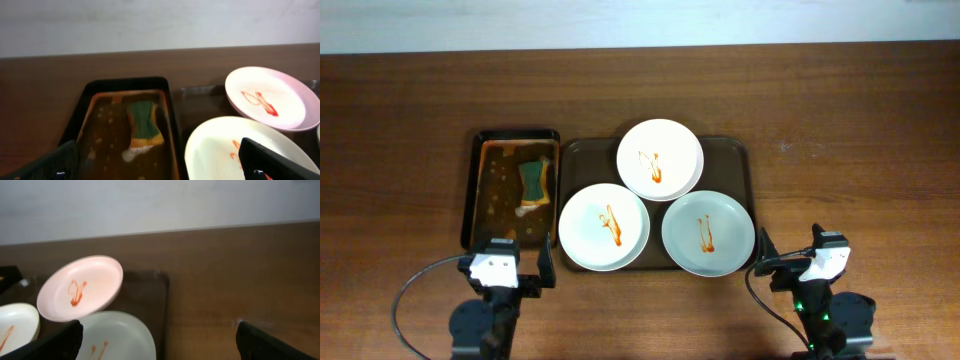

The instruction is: Clean dirty plates on tray and stack at the side

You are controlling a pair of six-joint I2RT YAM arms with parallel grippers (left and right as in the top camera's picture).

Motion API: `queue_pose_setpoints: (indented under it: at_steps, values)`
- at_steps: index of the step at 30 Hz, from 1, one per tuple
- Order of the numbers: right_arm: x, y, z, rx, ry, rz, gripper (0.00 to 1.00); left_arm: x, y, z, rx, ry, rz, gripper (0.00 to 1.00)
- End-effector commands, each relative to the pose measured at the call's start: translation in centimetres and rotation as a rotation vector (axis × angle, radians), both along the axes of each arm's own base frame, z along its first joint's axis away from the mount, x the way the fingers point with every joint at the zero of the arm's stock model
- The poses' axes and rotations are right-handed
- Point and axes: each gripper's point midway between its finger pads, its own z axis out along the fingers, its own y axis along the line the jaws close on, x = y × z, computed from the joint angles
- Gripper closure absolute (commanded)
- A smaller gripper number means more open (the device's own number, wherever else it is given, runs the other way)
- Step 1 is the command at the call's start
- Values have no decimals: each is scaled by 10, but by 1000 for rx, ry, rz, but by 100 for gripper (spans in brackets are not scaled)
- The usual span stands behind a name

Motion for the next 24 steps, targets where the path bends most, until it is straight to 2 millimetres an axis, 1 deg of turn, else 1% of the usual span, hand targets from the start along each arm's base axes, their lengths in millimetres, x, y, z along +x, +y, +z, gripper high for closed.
queue_pose_setpoints:
  at_steps: [1, 4, 6, 9, 12, 16, 17, 20, 21, 24]
  values:
    - [0, -3, 30, 28, 17, -26, 2, 5, -2, 26, -16, 61, -3, 0]
    - [1, -3, 34, 23, 116, -27, 2, 15, -2, 36, -13, 136, -2, 0]
    - [5, -2, 36, 21, 202, -21, 2, 24, -3, 39, -9, 223, -1, 0]
    - [14, 4, 39, 25, 337, 8, 2, 38, -3, 36, -3, 377, 0, 0]
    - [26, 6, 35, 8, 536, 19, 2, 54, -4, 34, 5, 581, 1, 0]
    - [38, 8, 34, 0, 728, 24, 2, 62, -7, 34, 4, 747, -10, 0]
    - [41, 13, 33, 15, 767, 48, 2, 63, -8, 31, 3, 784, -13, 0]
    - [50, 35, 30, 91, 839, 158, 2, 64, -15, 25, -22, 819, -50, 0]
    - [53, 41, 28, 112, 849, 187, 2, 65, -15, 24, -22, 821, -49, 0]
    - [56, 49, 23, 143, 872, 227, 2, 73, -13, 28, -15, 786, -39, 0]
